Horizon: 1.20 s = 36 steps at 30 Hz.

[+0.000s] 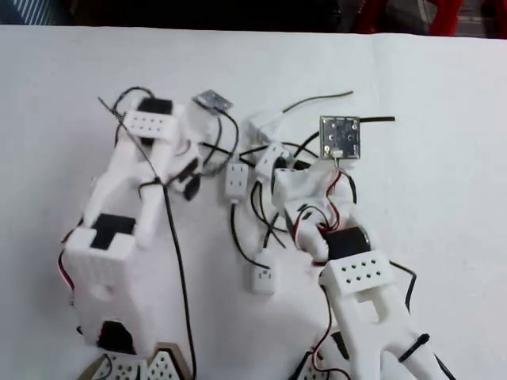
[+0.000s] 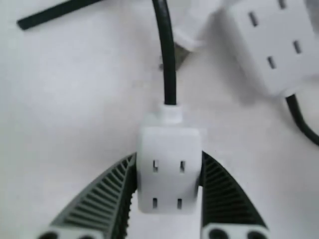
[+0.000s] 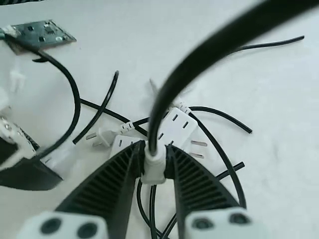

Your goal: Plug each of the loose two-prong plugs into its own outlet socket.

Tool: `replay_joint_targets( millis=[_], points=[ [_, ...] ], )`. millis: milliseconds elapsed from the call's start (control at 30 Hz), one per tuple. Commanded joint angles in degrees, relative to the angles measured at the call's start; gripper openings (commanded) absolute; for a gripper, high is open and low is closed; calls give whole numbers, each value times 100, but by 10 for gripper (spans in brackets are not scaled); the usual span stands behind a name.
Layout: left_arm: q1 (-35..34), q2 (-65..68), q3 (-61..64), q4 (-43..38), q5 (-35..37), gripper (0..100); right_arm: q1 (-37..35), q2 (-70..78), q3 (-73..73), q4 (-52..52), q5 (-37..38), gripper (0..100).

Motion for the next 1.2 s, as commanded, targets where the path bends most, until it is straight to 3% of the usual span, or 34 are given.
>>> replay_joint_targets(
  millis=[0, 100, 200, 267, 667, 967, 1167],
  points=[
    [400, -1086, 1697, -1257, -53, 28, 66, -22, -141, -145, -53, 17],
    [374, -1288, 2356, -1864, -53, 103, 57, -22, -141, -145, -53, 17],
    [180, -1420, 2418, -1741, 0, 277, 40, -22, -141, -145, -26, 17],
    [22, -1631, 2418, -1626, 0, 342, 40, -22, -141, -136, -18, 17],
    [-224, -3248, 2989, -985, -9, 328, 31, -22, -141, -92, -9, 17],
    [-804, -3231, 4703, -3446, 9, 327, -259, -13, -105, -92, -9, 17],
    [-1367, -3266, 4765, -4105, 9, 277, -321, -13, -105, -92, -9, 17]
  ],
)
